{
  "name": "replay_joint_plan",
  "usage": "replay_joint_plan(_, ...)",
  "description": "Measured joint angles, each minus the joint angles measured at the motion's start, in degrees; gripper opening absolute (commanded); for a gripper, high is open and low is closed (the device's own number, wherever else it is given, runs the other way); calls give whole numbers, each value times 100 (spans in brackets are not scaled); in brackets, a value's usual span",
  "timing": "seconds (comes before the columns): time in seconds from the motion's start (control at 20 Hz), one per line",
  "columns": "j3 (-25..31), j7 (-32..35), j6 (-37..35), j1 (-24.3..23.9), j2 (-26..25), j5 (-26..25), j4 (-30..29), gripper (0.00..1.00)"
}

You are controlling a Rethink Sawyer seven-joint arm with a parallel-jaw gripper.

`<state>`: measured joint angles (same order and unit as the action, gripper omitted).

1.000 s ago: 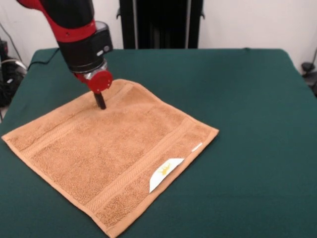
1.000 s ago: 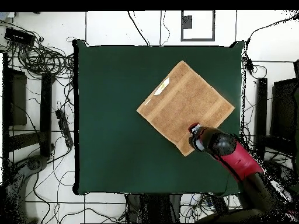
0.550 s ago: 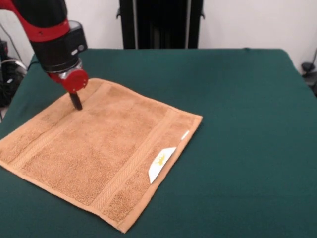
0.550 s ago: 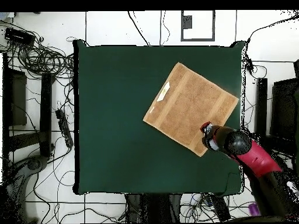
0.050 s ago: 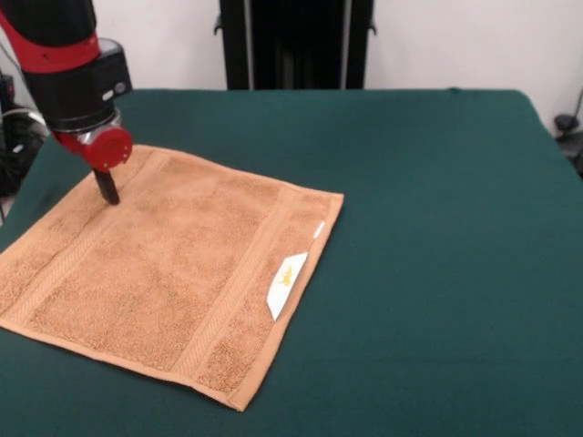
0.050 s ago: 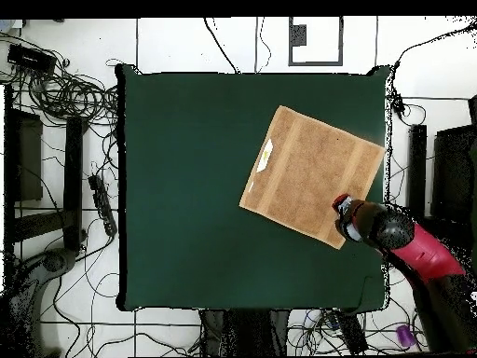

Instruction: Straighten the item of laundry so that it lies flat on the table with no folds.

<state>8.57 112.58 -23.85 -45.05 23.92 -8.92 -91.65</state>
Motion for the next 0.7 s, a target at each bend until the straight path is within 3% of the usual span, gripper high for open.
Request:
replay_joint_plan(0.65,-158,0,210,383,130,10,-92,0)
replay_joint_plan(0.7,-159,0,229,426,172,41,-110,100)
